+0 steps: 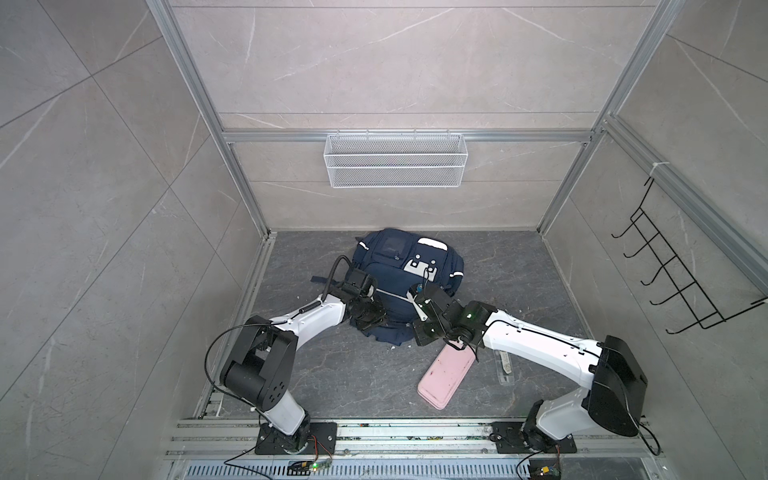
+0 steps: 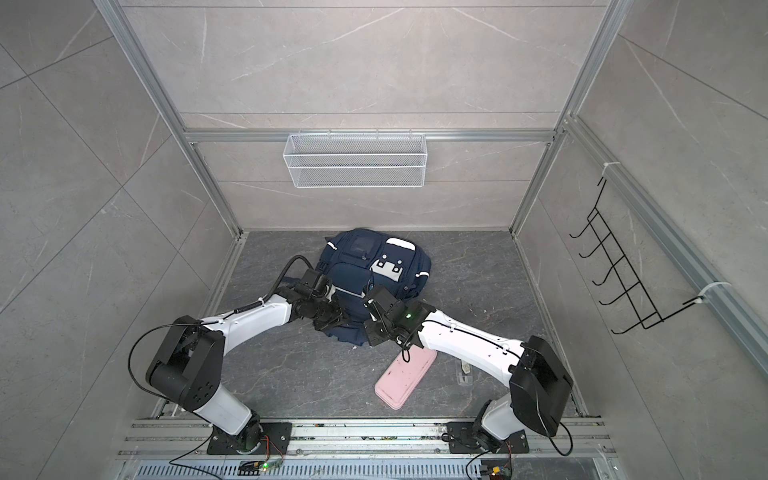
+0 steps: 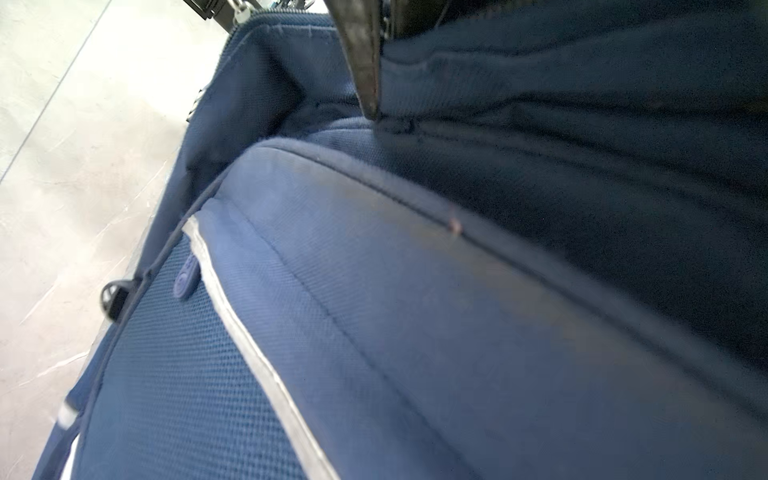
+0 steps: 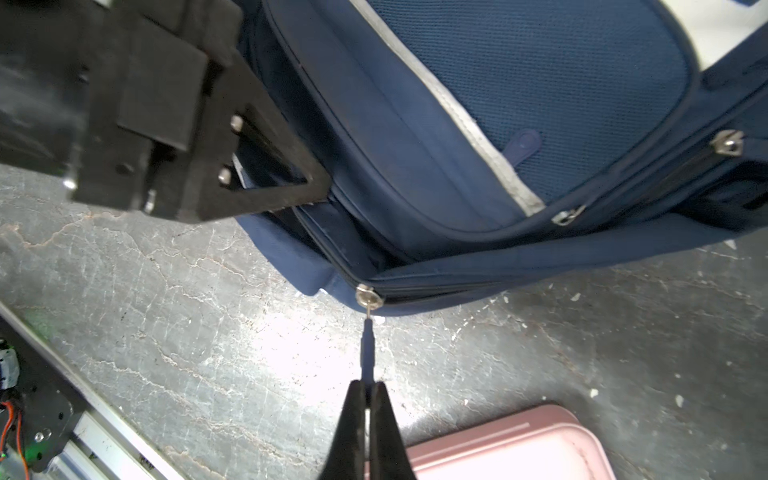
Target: Pack the student bag
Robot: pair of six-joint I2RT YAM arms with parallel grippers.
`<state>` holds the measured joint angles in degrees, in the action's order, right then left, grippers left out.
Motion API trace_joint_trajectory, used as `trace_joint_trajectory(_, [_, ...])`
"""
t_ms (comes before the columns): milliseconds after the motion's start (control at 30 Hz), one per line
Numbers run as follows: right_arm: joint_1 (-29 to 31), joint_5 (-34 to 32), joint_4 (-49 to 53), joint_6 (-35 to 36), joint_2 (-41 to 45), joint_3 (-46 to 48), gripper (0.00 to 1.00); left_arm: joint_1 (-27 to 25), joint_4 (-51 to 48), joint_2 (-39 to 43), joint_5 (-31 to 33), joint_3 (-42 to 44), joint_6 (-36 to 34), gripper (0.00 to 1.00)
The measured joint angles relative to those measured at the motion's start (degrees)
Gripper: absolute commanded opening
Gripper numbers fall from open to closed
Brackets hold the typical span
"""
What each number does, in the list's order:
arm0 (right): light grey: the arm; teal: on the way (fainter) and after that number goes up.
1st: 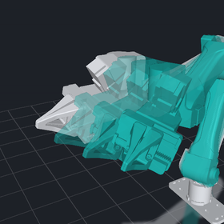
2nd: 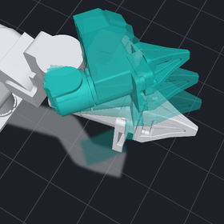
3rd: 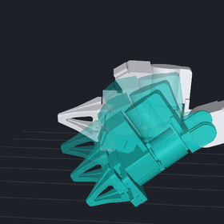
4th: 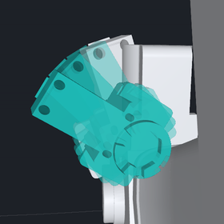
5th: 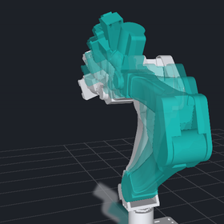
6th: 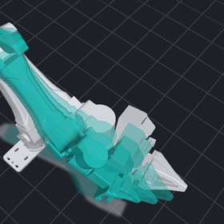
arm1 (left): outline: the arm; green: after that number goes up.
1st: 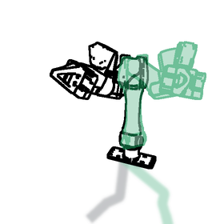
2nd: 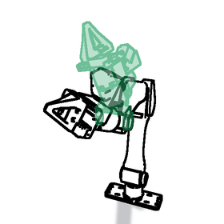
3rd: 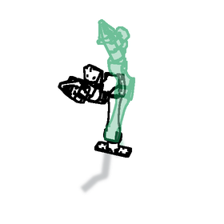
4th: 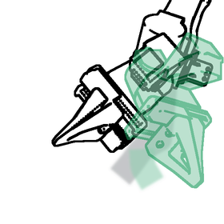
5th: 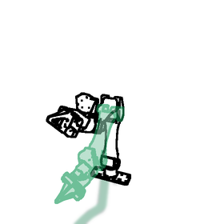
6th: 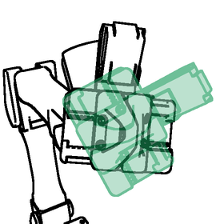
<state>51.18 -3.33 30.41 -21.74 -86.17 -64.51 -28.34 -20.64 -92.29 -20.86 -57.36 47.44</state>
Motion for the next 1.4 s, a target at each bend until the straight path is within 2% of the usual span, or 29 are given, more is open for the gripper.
trace_joint_trajectory(300, [-7.8, -0.1, 0.2, 0.6, 2.4, 4.2, 0.0, 9.8, -2.6, 6.6, 1.2, 1.2, -3.2, 0.0])
trace_joint_trajectory(533, [-11.2, 1.9, -0.4, 0.6, 2.7, 5.5, 0.0, 11.6, -3.2, 9.2, 0.8, 3.9, -4.1, 0.0])
trace_joint_trajectory(633, [-10.2, 5.7, -3.0, 0.3, 2.7, 6.3, 0.26, 11.6, -3.2, 9.7, 0.7, 4.4, -4.1, 0.0])
trace_joint_trajectory(700, [-8.1, 7.3, -4.7, 0.2, 2.7, 6.6, 0.4, 11.6, -3.2, 10.0, 0.4, 4.4, -4.1, 0.0])
trace_joint_trajectory(767, [-4.9, 8.4, -6.8, -0.5, 2.2, 6.4, 0.47, 11.5, -3.1, 10.2, -0.1, 4.4, -4.1, 0.0])
trace_joint_trajectory(933, [0.3, 10.8, -11.8, -2.2, -2.9, 5.6, 0.52, 11.2, -3.2, 10.7, -0.4, 4.4, -4.1, 0.0])
trace_joint_trajectory(1400, [1.7, 10.6, -16.1, -3.8, -11.8, -0.3, 0.52, 10.1, -3.5, 12.4, -0.7, 4.4, -4.0, 0.0])
